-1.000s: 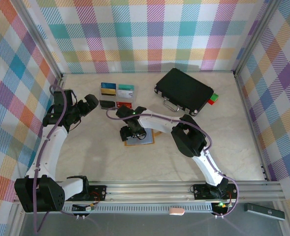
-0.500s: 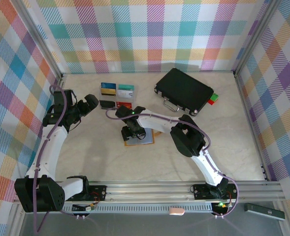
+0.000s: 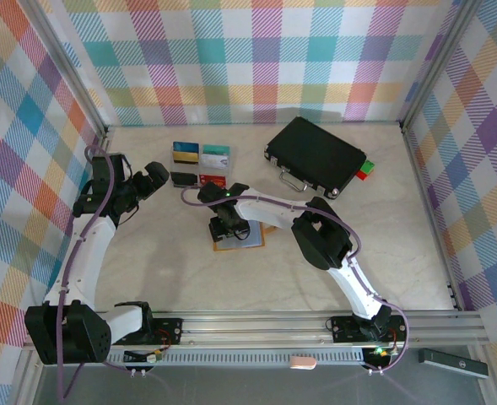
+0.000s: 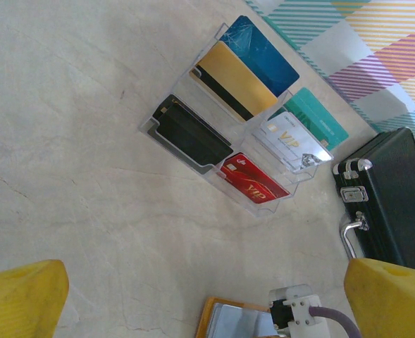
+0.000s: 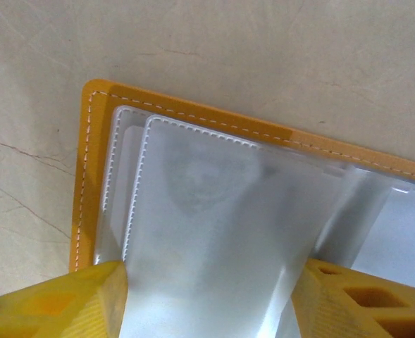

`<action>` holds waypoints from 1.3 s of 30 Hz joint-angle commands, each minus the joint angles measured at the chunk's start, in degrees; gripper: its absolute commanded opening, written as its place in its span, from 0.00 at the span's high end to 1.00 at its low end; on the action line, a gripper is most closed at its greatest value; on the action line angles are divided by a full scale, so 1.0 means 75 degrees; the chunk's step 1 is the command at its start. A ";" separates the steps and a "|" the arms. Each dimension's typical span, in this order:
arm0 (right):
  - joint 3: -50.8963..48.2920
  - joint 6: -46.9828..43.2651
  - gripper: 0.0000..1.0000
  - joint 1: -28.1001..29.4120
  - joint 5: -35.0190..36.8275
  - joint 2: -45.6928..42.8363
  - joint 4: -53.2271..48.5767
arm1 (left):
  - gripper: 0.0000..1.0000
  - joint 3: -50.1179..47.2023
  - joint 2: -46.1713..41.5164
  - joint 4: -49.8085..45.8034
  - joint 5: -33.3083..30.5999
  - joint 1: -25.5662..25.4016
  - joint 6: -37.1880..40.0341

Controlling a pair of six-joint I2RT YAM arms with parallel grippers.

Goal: Take the credit cards out of the card holder

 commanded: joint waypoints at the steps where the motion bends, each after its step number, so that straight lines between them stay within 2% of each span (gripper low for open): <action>1: -0.0250 0.0110 0.40 -0.0016 0.0235 0.0625 -0.0538 | 0.00 -0.0078 -0.0017 0.0149 0.0106 0.0119 -0.0055; 6: -0.0513 0.0223 0.51 -0.0153 0.0210 0.0504 -0.0460 | 0.00 -0.0082 0.0016 0.0161 0.0166 0.0120 -0.0069; 13: -0.1181 0.0298 0.64 -0.0376 -0.0244 -0.0217 0.0440 | 0.00 -0.0205 0.0144 0.0243 0.0451 0.0120 -0.0206; 19: -0.1515 0.0327 0.73 -0.0436 -0.0418 -0.0693 0.1067 | 0.03 -0.0648 0.0309 0.0424 0.1036 0.0103 -0.0402; 25: -0.1967 0.0473 0.77 -0.0519 -0.0382 -0.1187 0.1575 | 0.18 -0.1057 0.0802 0.0664 0.1644 -0.0222 -0.0561; 31: -0.2066 0.0533 0.77 -0.0567 -0.0207 -0.1360 0.1598 | 0.39 -0.1409 0.1539 0.1246 0.1999 -0.1201 -0.0937; 39: -0.2274 0.0578 0.77 -0.0590 -0.0343 -0.1452 0.1805 | 0.70 -0.1673 0.2717 0.2636 0.2755 -0.2354 -0.1633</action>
